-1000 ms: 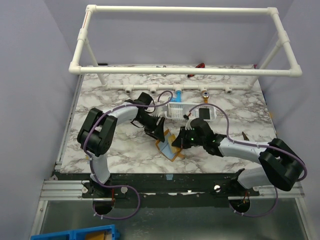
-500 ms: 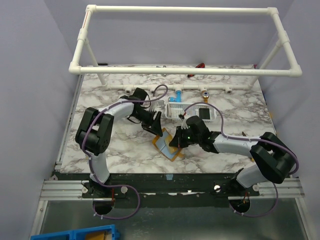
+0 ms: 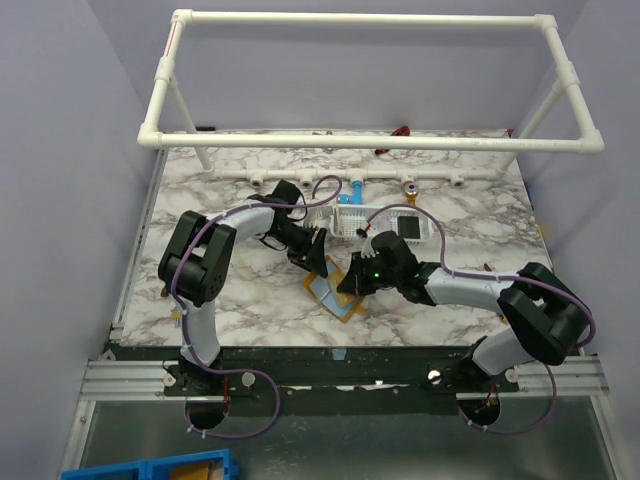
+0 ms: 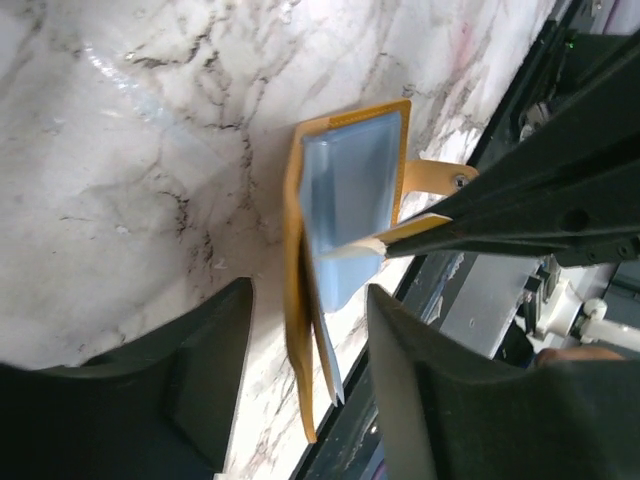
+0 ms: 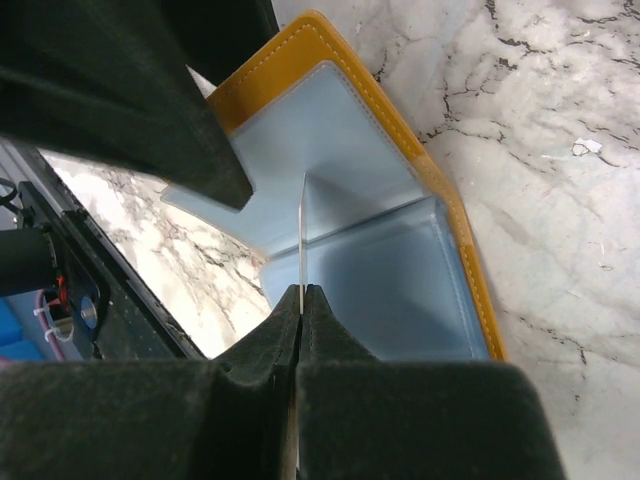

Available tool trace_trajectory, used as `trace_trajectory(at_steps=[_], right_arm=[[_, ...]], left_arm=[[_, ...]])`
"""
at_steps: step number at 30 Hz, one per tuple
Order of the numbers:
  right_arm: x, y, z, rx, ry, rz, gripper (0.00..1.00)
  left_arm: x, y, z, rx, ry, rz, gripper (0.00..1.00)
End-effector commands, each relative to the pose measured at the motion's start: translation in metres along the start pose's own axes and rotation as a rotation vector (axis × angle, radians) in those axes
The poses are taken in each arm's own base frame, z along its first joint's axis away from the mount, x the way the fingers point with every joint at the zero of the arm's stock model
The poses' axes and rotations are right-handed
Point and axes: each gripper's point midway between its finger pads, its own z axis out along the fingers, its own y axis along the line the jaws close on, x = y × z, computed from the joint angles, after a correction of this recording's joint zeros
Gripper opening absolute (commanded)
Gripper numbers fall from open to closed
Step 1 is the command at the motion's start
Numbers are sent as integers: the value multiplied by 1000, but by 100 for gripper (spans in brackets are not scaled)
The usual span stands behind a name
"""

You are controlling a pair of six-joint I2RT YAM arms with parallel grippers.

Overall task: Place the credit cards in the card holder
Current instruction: Insert the credit card into the card holder.

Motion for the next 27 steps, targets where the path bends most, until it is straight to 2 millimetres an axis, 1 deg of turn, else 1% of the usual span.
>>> trace_trajectory(at_steps=[1, 2, 7, 8, 11, 13, 17, 20, 23, 26, 27], right_arm=[[-5, 2, -5, -12, -19, -18, 1], [-3, 1, -5, -10, -12, -17, 1], [4, -5, -12, 18, -3, -16, 1], [5, -7, -13, 27, -4, -11, 1], [3, -14, -17, 66, -18, 8, 1], [-3, -13, -19, 87, -35, 24, 1], [-28, -1, -24, 81, -98, 11, 1], [-43, 8, -24, 67, -133, 6, 1], [-51, 18, -15, 29, -123, -1, 1], [-51, 26, 1, 13, -89, -6, 1], [-50, 25, 8, 19, -79, -5, 1]], left_arm=[[-3, 16, 4, -59, -12, 6, 41], [-4, 17, 4, -67, -16, 2, 36], [-3, 15, 5, -59, -25, -22, 4], [-2, 14, 5, -51, -28, -29, 0], [3, 8, 4, -11, -51, -97, 0], [4, 2, 1, 26, -78, -134, 0], [-3, -6, -8, 76, -177, -186, 0], [-9, -14, -15, 123, -235, -206, 0], [-15, -16, -28, 132, -293, -218, 0], [-16, -8, -38, 123, -344, -251, 0], [-16, -4, -41, 116, -359, -261, 0]])
